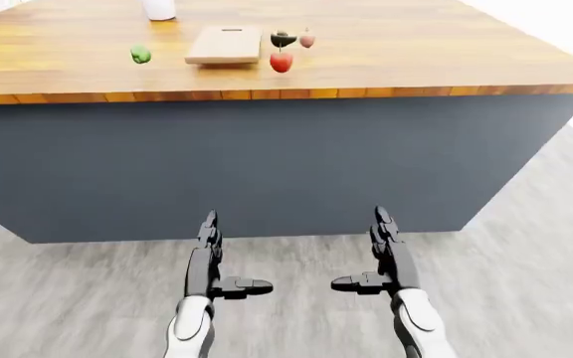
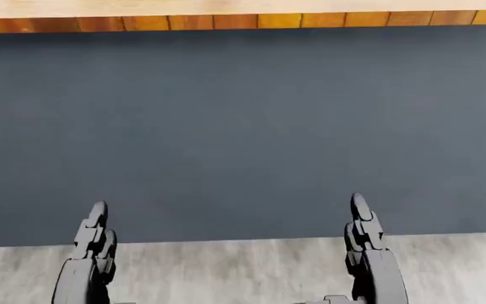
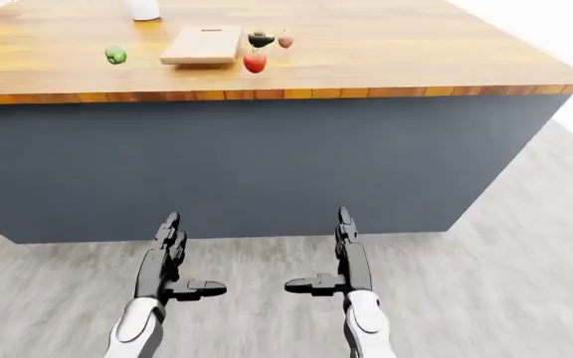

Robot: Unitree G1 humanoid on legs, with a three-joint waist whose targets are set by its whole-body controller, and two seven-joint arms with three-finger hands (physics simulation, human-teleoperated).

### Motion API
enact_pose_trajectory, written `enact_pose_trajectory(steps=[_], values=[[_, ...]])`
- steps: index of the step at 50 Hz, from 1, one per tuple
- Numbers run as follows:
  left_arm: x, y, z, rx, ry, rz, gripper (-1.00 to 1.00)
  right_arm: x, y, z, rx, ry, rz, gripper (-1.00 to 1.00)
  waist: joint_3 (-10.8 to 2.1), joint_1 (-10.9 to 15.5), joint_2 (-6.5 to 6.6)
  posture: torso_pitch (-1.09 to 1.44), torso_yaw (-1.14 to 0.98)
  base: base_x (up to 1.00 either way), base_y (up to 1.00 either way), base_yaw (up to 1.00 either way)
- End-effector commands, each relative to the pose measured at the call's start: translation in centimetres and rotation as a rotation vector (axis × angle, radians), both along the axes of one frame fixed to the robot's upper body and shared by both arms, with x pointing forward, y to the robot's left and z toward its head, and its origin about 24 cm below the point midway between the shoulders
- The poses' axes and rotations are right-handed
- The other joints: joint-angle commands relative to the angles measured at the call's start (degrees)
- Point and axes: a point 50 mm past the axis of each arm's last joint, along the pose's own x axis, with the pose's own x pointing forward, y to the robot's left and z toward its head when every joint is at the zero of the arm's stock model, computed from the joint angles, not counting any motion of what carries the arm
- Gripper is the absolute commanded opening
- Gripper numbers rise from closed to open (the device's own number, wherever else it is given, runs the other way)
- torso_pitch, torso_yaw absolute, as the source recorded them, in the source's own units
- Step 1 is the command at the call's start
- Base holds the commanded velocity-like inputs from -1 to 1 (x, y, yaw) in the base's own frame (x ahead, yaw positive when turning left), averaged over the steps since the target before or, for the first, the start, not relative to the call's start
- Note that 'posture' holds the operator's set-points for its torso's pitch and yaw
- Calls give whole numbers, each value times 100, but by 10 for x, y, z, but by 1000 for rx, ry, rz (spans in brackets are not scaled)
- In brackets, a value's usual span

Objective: Place the avocado, onion, tomato and bell pepper on the cutting board.

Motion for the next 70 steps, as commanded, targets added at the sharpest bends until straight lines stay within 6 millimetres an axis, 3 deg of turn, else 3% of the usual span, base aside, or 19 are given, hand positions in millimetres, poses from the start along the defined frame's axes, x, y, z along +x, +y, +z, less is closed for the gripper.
enact_pose_trajectory(steps=[1, 3, 5, 8, 19, 26, 29, 30, 34, 43, 47, 48, 51, 57, 59, 61, 62, 64, 70], values=[[12, -1, 45, 34, -181, -9, 100, 2, 0, 55, -19, -215, 2, 100, -5, -12, -45, 0, 0, 0, 0, 0], [18, -2, 54, 45, -195, -7, 100, -1, -2, 64, -23, -237, -8, 100, -371, 19, -12, 0, 0, 0, 0, 0], [19, -4, 64, 53, -212, -13, 100, -2, -3, 79, -27, -270, -10, 100, -134, 28, -47, 0, 0, 0, 0, 0], [20, -5, 76, 82, -229, -20, 100, 0, -2, 95, -41, -296, -8, 100, -424, 31, -56, 0, 0, 0, 0, 0], [15, 5, 184, 158, -409, -3, 100, -3, 4, 177, -93, -439, 5, 100, -518, 45, -25, 0, 0, 0, 0, 0], [13, 11, 213, 172, -456, 15, 100, -6, 6, 206, -153, -490, 13, 100, -486, 58, -7, 0, 0, 0, 0, 0], [12, 11, 215, 171, -462, 16, 100, -8, 8, 212, -151, -508, 25, 100, -591, 48, 30, 0, 0, 4, 0, 0], [12, 11, 215, 178, -462, 13, 100, -8, 8, 213, -158, -510, 27, 100, -439, 47, 41, 0, 0, 12, 0, 0], [11, 13, 217, 178, -465, 24, 100, -9, 9, 214, -154, -519, 27, 100, -294, 51, 41, 0, 0, 17, 0, 0], [9, 17, 220, 199, -469, 42, 100, -11, 9, 215, -153, -529, 31, 100, -285, 23, 73, 0, 0, 22, 0, 0], [7, 19, 223, 212, -473, 46, 100, -11, 10, 217, -156, -534, 31, 100, -255, -12, 474, 0, 0, 22, 0, 0], [6, 19, 226, 207, -478, 47, 100, -11, 10, 218, -155, -537, 33, 100, -293, 8, 347, 0, 0, 23, 0, 0], [5, 19, 229, 214, -485, 46, 100, -12, 11, 220, -161, -543, 36, 100, -293, 40, 405, 0, 0, 24, 0, 0], [4, 20, 230, 221, -487, 52, 100, -13, 11, 223, -160, -554, 39, 100, -229, 96, 145, 0, 0, 32, 0, 0], [5, 20, 229, 219, -487, 53, 100, -13, 11, 224, -160, -558, 38, 100, -264, 129, -30, 0, 0, 32, 0, 0], [4, 20, 230, 221, -489, 54, 100, -14, 12, 225, -163, -561, 43, 100, -373, 135, -371, 0, 0, 32, 0, 0], [4, 21, 231, 223, -492, 59, 100, -14, 12, 226, -162, -562, 42, 100, -291, 62, -168, 0, 0, 31, 0, 0], [4, 22, 231, 224, -493, 65, 100, -14, 12, 226, -165, -562, 44, 100, -242, 58, -270, 0, 0, 33, 0, 0], [0, 26, 239, 227, -511, 84, 100, -15, 12, 228, -169, -566, 43, 100, -200, -2, -25, 0, 0, 33, 0, 0]])
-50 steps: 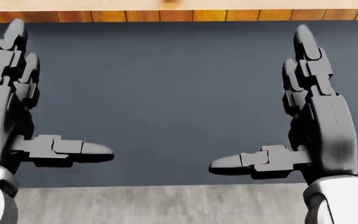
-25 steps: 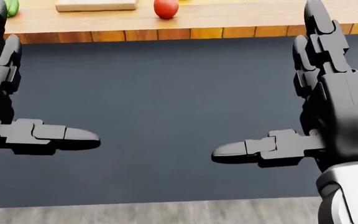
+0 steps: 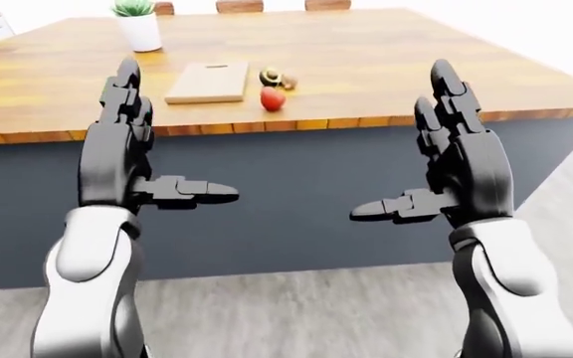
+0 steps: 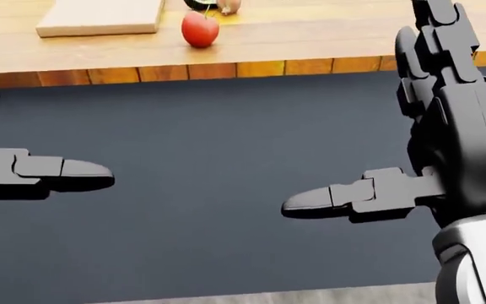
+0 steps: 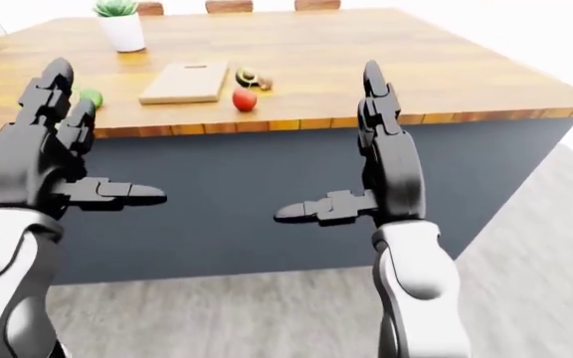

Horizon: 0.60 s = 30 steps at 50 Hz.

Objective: Place the avocado, onion, tomato and bell pepper on the cutting board.

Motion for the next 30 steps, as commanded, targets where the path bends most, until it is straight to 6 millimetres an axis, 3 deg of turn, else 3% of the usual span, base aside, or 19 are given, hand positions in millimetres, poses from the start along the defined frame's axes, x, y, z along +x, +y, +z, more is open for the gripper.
enact_pose_trajectory(steps=[1, 3, 5, 6, 7, 8, 11, 14, 17, 18, 20, 21, 23, 28, 30], values=[[-6, 3, 14, 12, -73, 20, 100, -4, 2, 12, -6, -67, 14, 100, -63, 5, 0, 0, 0, 34, 0, 0], [-6, 3, 14, 14, -76, 24, 100, -4, 4, 11, -18, -68, 18, 100, -113, -28, 195, 0, 0, 33, 3, 0], [-7, 5, 17, 14, -80, 30, 100, -5, 4, 13, -11, -72, 21, 100, -230, -40, 520, 0, 0, 34, 6, 0], [-8, 6, 18, 16, -84, 35, 100, -6, 4, 15, -10, -76, 23, 100, -178, 28, 332, 0, 0, 35, 5, 0], [-8, 7, 18, 18, -84, 39, 100, -6, 5, 16, -10, -80, 26, 100, -139, 11, 423, 0, 0, 34, 5, 0], [-8, 8, 18, 17, -86, 42, 100, -6, 5, 17, -7, -83, 29, 100, -105, 28, 435, 0, 0, 34, 7, 0], [-10, 11, 19, 23, -88, 50, 100, -7, 6, 20, -12, -92, 32, 100, -142, 72, 314, 0, 0, 34, 6, 0], [-11, 10, 21, 20, -92, 52, 100, -7, 7, 21, -22, -96, 33, 100, -98, 112, 165, 0, 0, 35, 6, 0], [-11, 11, 21, 21, -93, 56, 100, -7, 7, 21, -18, -96, 34, 100, -112, 168, -114, 0, 0, 35, 12, 0], [-11, 12, 22, 23, -95, 60, 100, -7, 7, 21, -21, -97, 33, 100, -179, 176, -318, 0, 0, 34, 20, 0], [-12, 14, 24, 24, -99, 67, 100, -7, 6, 21, -13, -94, 29, 100, -104, 121, -310, 0, 0, 23, 19, 0], [-13, 14, 24, 25, -100, 67, 100, -7, 7, 21, -12, -96, 30, 100, -152, 114, -357, 0, 0, 11, 12, 0], [-13, 14, 24, 25, -99, 68, 100, -7, 7, 21, -20, -95, 30, 100, -245, 66, -256, 0, 0, 11, 12, 0], [-12, 13, 24, 25, -100, 67, 100, -9, 8, 22, -31, -104, 39, 100, -157, 59, -21, 0, 0, 7, 22, 0], [-12, 12, 23, 27, -97, 66, 100, -9, 8, 22, -32, -105, 40, 100, -202, 80, 44, 0, 0, 7, 39, 0]])
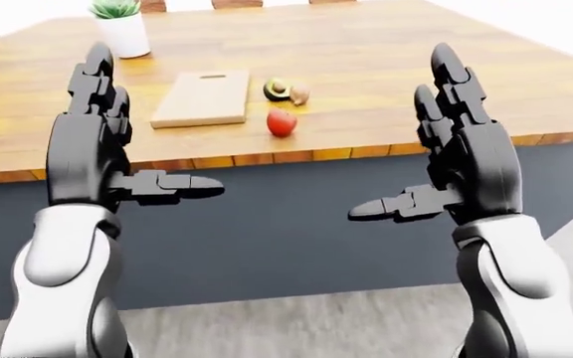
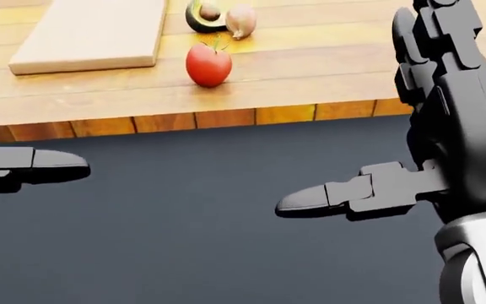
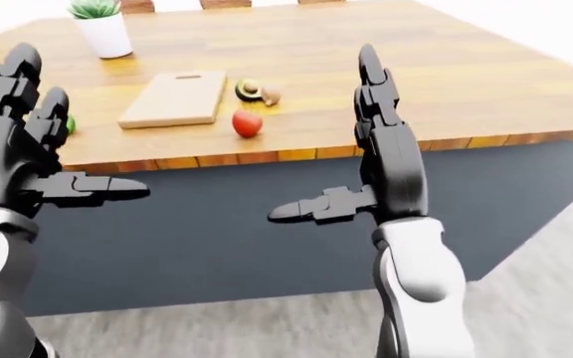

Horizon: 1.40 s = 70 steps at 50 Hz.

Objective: Place the avocado, onion, tomato and bell pepper on the cutting board.

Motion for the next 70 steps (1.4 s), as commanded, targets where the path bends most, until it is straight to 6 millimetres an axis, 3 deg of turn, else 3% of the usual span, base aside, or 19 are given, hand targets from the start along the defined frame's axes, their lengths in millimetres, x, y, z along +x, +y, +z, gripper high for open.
enact_pose_trajectory(steps=[1, 3, 6, 12, 18, 23, 24, 28, 32, 34, 37, 39, 48, 56, 59, 61, 62, 63, 70], values=[[-4, 2, 10, 15, -63, 17, 100, -4, 3, 9, -4, -64, 16, 100, -113, 27, -4, 0, 0, 6, 39, 0], [-4, 2, 10, 18, -64, 17, 100, -4, 1, 9, 2, -66, 13, 100, -216, 4, 305, 0, 0, 6, 39, 0], [-4, 2, 10, 19, -64, 19, 100, -5, 1, 9, -1, -68, 13, 100, -111, 37, 289, 0, 0, 7, 39, 0], [-7, 5, 13, 23, -70, 29, 100, -5, 1, 10, -2, -68, 6, 100, -45, 0, -3, 0, 0, 6, 37, 0], [-6, 3, 12, 26, -68, 24, 100, -5, 2, 9, -4, -66, 13, 100, -184, -29, 30, 0, 0, 0, 11, 0], [-5, 1, 12, 31, -67, 20, 100, -6, 2, 9, -7, -71, 16, 100, -158, 33, -430, 0, 0, 0, 27, 0], [-5, 1, 12, 31, -67, 22, 100, -6, 2, 9, -7, -71, 16, 100, -132, 20, -267, 0, 0, 0, 30, 0], [-5, 1, 12, 32, -66, 22, 100, -7, 2, 9, -3, -74, 17, 100, -196, -34, -378, 0, 0, 0, 30, 0], [-6, 1, 13, 33, -66, 21, 100, -8, 1, 10, -7, -79, 15, 100, -94, -43, -196, 0, 0, 1, 30, 0], [-5, 0, 12, 35, -65, 20, 100, -7, 2, 10, -9, -79, 16, 100, -31, -80, 5, 0, 0, 7, 32, 0], [-5, 0, 13, 38, -64, 21, 100, -7, 1, 9, -1, -79, 16, 100, -198, -146, 419, 0, 0, 12, 37, 0], [-5, 0, 13, 39, -65, 22, 100, -7, 1, 9, -2, -80, 17, 100, -2, -109, 289, 0, 0, 11, 37, 0], [-5, 0, 14, 45, -66, 25, 100, -8, 2, 10, -5, -83, 19, 100, -32, -65, -451, 0, 0, 12, 37, 0], [-5, -1, 14, 49, -67, 21, 100, -4, 3, 14, -1, -91, 30, 100, -15, -83, -246, 0, 0, 19, 35, 0], [-6, 1, 16, 51, -72, 29, 100, -4, 5, 15, 0, -93, 36, 100, -27, -135, 81, 0, 0, 20, 34, 0], [-7, 1, 17, 54, -74, 32, 100, -4, 5, 16, -2, -94, 37, 100, -289, -145, 549, 0, 0, 20, 34, 0], [-6, 1, 16, 53, -73, 28, 100, -4, 5, 16, -3, -93, 37, 100, -70, -76, 320, 0, 0, 20, 34, 0], [-6, 1, 16, 53, -73, 29, 100, -4, 5, 16, -3, -95, 35, 100, 16, -80, 366, 0, 0, 20, 34, 0], [-7, 1, 15, 53, -74, 27, 100, -3, 3, 17, 16, -96, 10, 100, 48, -71, 94, 0, 0, 2, 0, 0]])
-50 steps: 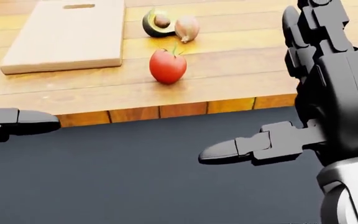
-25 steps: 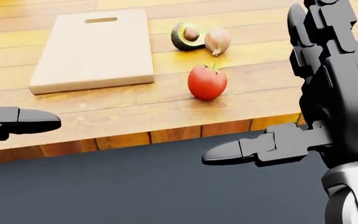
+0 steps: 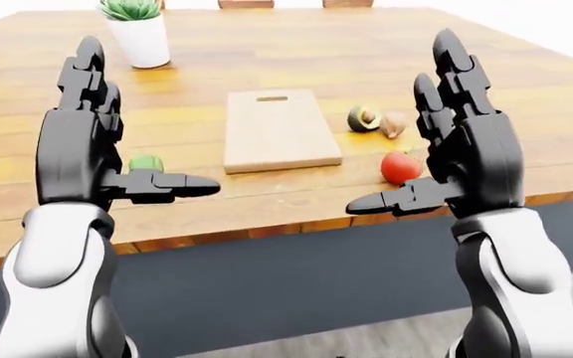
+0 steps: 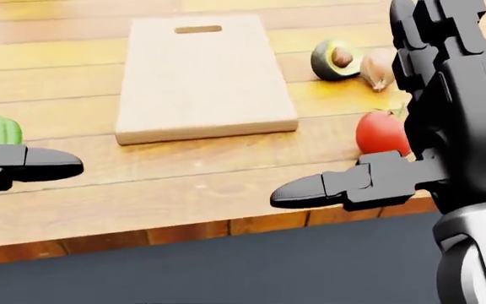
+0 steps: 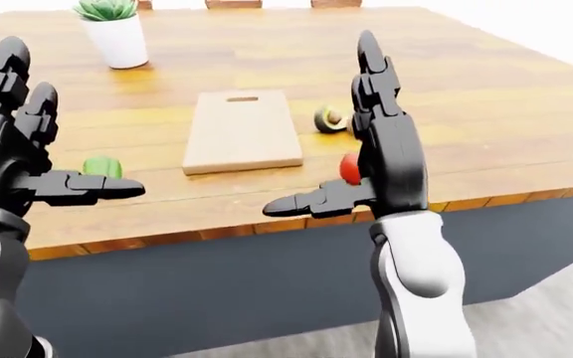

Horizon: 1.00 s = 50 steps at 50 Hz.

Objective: Place the avocado, onion, tomato and bell pepper on the cutting board.

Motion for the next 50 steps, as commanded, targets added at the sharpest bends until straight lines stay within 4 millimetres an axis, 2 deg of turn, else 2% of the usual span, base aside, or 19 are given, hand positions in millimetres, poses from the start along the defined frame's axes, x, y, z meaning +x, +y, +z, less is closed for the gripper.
enact_pose_trajectory(steps=[1, 5, 8, 10, 18, 21, 22, 24, 28, 32, 35, 36, 38, 39, 41, 46, 47, 48, 50], values=[[-4, -2, 10, 16, -65, -4, 100, -5, 0, 9, -9, -65, -7, 100, -80, -6, 64, 0, 0, 0, 0, 0], [-3, -2, 9, 17, -64, -4, 100, -7, -1, 10, -5, -73, -1, 100, -88, 77, -106, 0, 0, 0, 0, 0], [-3, -1, 7, 16, -59, -3, 100, -7, 0, 9, -22, -74, -3, 100, -157, 153, -368, 0, 0, 0, 0, 0], [-3, -1, 7, 16, -60, 0, 100, -7, 0, 9, -14, -82, -3, 100, -268, 180, -205, 0, 0, 0, 0, 11], [-3, 0, 8, 18, -60, 2, 100, -7, 1, 9, -7, -80, 8, 100, -207, 47, 15, 0, 0, 0, 0, 25], [-3, -1, 8, 20, -61, 0, 100, -8, 1, 9, -5, -82, 8, 100, -161, 31, 257, 0, 0, 0, 0, 26], [-3, -1, 8, 22, -60, 2, 100, -8, 0, 8, -4, -80, 4, 100, -202, 44, 156, 0, 0, 0, 0, 25], [-3, -1, 8, 22, -60, 2, 100, -8, 0, 7, -4, -79, 6, 100, -230, 49, 254, 0, 0, 0, 0, 25], [-3, -1, 8, 21, -60, -1, 100, -7, 0, 6, 3, -75, 10, 100, -247, 69, 119, 0, 0, 0, 0, 22], [-3, -1, 7, 18, -59, -4, 100, -5, -3, 5, 3, -59, -23, 100, -103, 112, -69, 0, 0, 0, 0, 0], [-4, -1, 7, 16, -61, -3, 100, -6, -2, 7, -8, -63, -24, 100, -202, 194, -422, 0, 0, 0, 0, 0], [-4, 0, 7, 16, -61, -1, 100, -5, 0, 7, -16, -61, -21, 100, -130, 174, -184, 0, 0, 0, 0, 0], [-4, -1, 8, 17, -61, -5, 100, -6, 1, 8, -4, -66, -9, 100, -199, 153, -196, 0, 0, 0, 0, 0], [-3, -2, 8, 18, -61, -7, 100, -6, 0, 8, -11, -65, -10, 100, -376, 133, -167, 0, 0, 27, 0, 0], [-2, -2, 10, 18, -63, -8, 100, -6, 1, 11, -14, -72, -8, 100, -48, 78, -71, 0, 0, 38, 0, 0], [-3, -1, 11, 22, -65, -4, 100, -6, 0, 10, -4, -71, -9, 100, 74, -1, 271, 0, 0, 36, 0, 0], [-4, -1, 11, 22, -66, -3, 100, -6, 0, 9, -8, -71, -9, 100, -180, -57, 285, 0, 0, 0, 0, 0], [-4, -1, 11, 23, -65, -4, 100, -5, 1, 9, -5, -71, -8, 100, -187, -46, 147, 0, 0, 0, 0, 0], [-4, -2, 12, 23, -67, -4, 100, -6, 0, 8, -7, -72, -9, 100, -213, -55, 105, 0, 0, 0, 0, 0]])
